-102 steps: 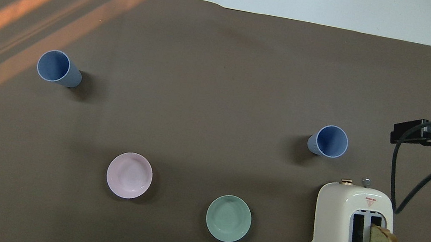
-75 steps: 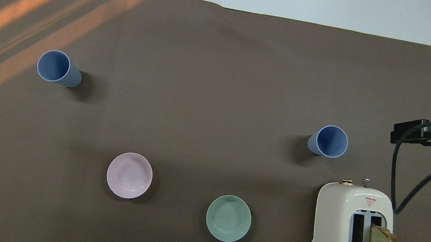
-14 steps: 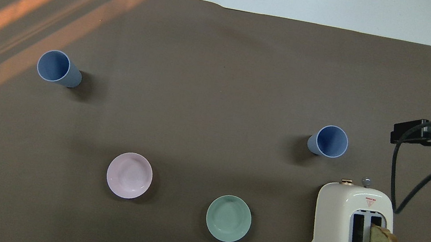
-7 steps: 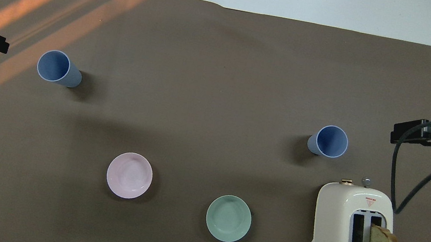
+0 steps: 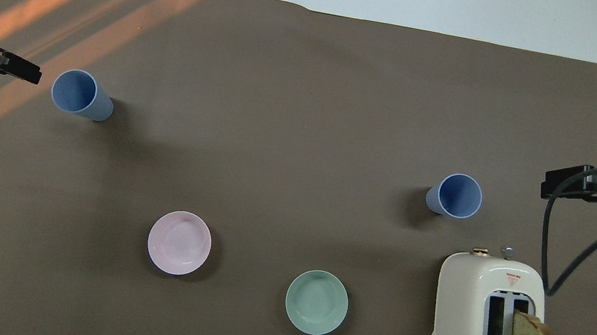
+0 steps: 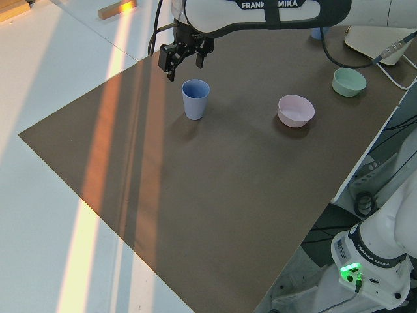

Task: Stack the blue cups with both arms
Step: 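Move the left gripper to the blue cup nearest it, then close the left gripper on the rim of the blue cup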

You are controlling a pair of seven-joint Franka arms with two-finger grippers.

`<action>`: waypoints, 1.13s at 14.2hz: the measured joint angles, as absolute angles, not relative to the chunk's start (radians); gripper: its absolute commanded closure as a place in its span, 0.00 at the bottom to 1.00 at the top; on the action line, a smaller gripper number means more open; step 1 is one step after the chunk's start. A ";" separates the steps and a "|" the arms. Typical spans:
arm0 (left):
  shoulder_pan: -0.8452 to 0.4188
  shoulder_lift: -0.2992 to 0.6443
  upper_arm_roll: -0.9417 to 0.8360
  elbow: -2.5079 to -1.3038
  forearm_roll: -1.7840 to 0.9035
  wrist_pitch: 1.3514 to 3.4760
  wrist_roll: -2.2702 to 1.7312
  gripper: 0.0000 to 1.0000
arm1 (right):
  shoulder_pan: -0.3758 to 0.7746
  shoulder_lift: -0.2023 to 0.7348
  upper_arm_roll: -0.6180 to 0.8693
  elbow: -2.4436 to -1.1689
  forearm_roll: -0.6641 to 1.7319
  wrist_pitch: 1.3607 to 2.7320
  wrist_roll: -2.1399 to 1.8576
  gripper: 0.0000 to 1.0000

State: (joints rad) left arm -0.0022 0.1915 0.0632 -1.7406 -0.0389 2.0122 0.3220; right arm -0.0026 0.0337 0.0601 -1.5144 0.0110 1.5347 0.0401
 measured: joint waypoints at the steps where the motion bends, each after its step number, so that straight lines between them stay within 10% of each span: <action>1: -0.001 0.215 0.063 -1.757 -0.039 2.053 0.327 0.06 | -0.003 0.034 0.060 -1.514 0.011 1.535 0.040 0.00; 6: -0.002 0.273 0.053 -1.845 -0.109 2.215 0.330 0.35 | -0.003 0.034 0.060 -1.514 0.011 1.535 0.040 0.00; 12: -0.005 0.293 0.046 -1.881 -0.144 2.257 0.331 0.95 | -0.003 0.034 0.060 -1.514 0.011 1.535 0.040 0.00; 16: -0.006 0.289 0.043 -1.881 -0.151 2.245 0.330 1.00 | -0.003 0.034 0.060 -1.514 0.011 1.535 0.040 0.00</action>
State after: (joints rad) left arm -0.0060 0.2895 0.0426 -1.8806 -0.1508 2.2453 0.3302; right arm -0.0026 0.0337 0.0601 -1.5144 0.0110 1.5347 0.0401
